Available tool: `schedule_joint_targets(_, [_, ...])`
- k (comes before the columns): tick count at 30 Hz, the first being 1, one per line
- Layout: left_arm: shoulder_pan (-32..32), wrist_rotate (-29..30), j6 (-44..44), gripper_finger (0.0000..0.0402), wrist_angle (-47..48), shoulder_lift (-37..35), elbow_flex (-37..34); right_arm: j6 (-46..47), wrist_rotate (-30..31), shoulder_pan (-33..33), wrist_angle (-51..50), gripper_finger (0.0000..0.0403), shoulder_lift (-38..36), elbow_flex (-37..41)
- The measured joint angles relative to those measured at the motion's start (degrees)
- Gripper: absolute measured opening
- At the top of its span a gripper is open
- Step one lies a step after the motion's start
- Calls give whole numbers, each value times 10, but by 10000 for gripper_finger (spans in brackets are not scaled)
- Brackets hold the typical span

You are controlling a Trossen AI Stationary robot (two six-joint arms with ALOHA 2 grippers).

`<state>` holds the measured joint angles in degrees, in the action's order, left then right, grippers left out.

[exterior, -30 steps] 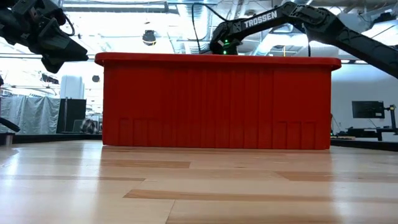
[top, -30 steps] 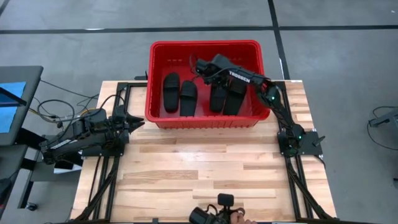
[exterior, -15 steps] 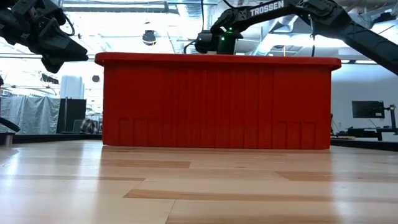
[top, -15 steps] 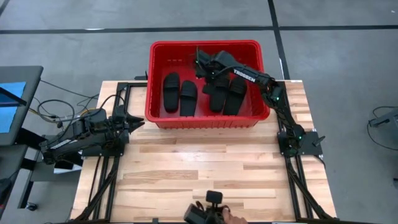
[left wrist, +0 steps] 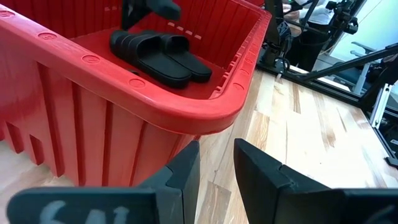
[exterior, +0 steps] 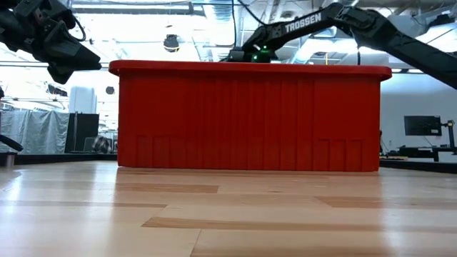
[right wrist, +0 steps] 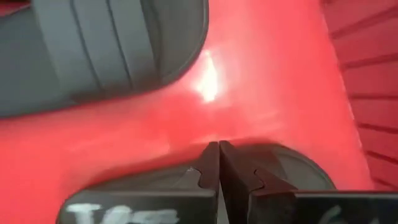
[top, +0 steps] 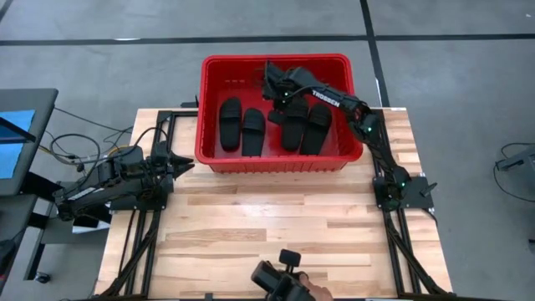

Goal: Pick and place slides into bin
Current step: Adjust the slippers in the red bin

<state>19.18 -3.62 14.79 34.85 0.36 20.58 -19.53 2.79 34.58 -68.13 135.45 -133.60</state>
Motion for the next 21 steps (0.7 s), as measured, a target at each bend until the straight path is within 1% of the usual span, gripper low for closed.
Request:
schedule_joint_targets(3, [0,0,0,89,0,0,0,0,3,0,-19,0,17,0])
schedule_joint_targets(8, [0,0,0,89,0,0,0,-2,3,0,-2,0,40,0])
schedule_joint_targets(16, [0,0,0,89,0,0,0,-15,1,-1,-18,0,77,0])
schedule_joint_targets(21, [0,0,0,89,0,0,0,-16,3,-9,-65,0,82,-1])
